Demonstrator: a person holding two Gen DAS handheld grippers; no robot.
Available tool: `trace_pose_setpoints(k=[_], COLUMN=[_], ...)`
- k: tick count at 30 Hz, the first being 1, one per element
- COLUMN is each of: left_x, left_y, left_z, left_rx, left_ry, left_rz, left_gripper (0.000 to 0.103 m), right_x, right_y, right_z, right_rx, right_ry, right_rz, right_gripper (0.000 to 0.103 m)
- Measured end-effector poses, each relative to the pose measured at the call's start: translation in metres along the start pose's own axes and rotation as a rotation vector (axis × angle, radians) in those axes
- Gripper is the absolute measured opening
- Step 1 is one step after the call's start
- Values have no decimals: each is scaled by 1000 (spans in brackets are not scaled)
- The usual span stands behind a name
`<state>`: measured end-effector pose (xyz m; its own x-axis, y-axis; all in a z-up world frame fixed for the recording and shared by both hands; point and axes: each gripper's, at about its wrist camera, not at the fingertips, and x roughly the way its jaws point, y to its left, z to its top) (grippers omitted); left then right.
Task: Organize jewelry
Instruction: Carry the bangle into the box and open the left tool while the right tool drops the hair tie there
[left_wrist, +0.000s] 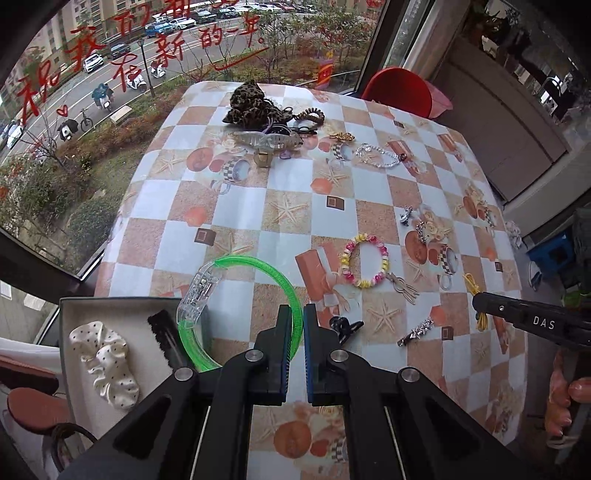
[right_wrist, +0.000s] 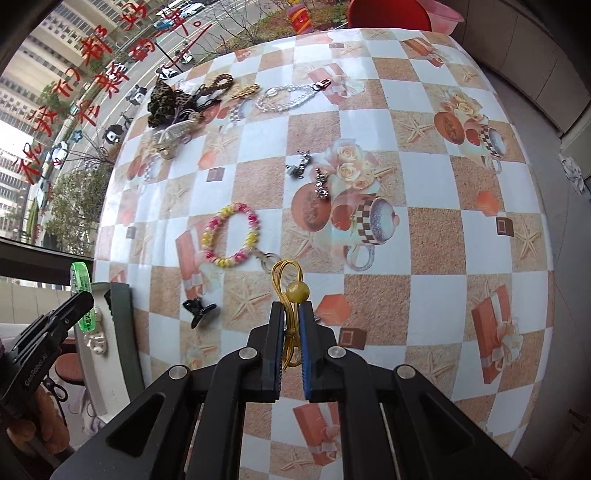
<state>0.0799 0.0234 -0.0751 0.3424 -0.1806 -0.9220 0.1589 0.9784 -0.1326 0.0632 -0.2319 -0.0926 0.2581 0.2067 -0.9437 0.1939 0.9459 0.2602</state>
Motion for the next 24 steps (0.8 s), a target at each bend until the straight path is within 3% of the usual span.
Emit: trace_pose_setpoints(k=[11, 24], left_x=[-43, -78], left_y=[28, 111], left_z=[-36, -87], left_rx=[-54, -261], left_ry=[-30, -51], left_rz=[16, 94], left_gripper=[10, 10], right_x=[-13, 4], right_y=[55, 171], right_z=[-7, -11], right_rx=[-109, -347], right_ry=[1, 42], right_rz=[42, 123], right_gripper=[9, 9])
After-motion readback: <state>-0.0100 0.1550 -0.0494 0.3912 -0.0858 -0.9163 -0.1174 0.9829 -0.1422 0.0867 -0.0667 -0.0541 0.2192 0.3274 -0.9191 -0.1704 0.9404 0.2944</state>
